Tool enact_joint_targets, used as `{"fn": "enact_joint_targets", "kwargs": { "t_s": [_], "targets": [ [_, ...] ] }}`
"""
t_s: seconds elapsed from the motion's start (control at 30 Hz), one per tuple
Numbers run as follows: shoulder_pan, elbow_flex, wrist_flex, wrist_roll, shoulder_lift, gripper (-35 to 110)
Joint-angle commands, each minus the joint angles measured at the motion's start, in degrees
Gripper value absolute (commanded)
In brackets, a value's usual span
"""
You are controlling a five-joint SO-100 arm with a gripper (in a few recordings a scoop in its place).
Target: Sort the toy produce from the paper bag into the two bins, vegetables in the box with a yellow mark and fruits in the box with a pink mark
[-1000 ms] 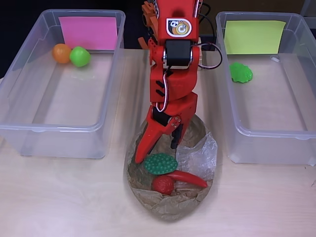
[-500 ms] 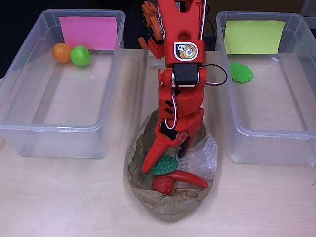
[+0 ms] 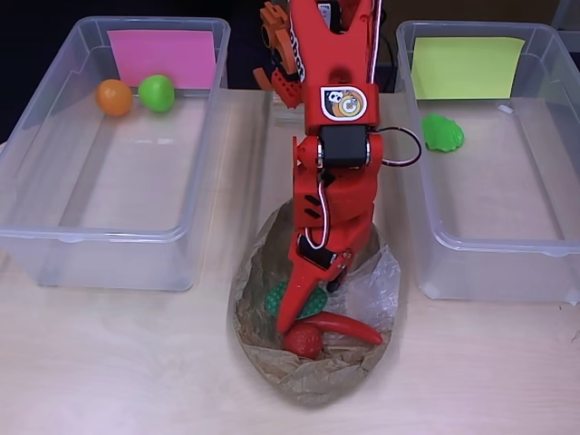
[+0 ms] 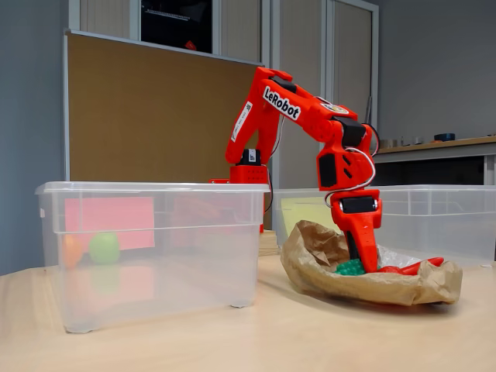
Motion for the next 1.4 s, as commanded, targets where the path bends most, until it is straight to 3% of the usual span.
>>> {"fn": "enact_joint_targets", "kwargs": {
  "t_s": [0.0, 0.6, 0.93, 1.37],
  "targets": [
    [1.5, -2.9, 4.0, -0.7, 1.1, 50],
    [6.7, -12.7, 12.5, -4.1, -3.2, 48],
    [6.9, -13.1, 11.3, -3.3, -4.1, 34],
    [4.5, -12.7, 14.5, -1.7, 1.7, 31]
  ]
}}
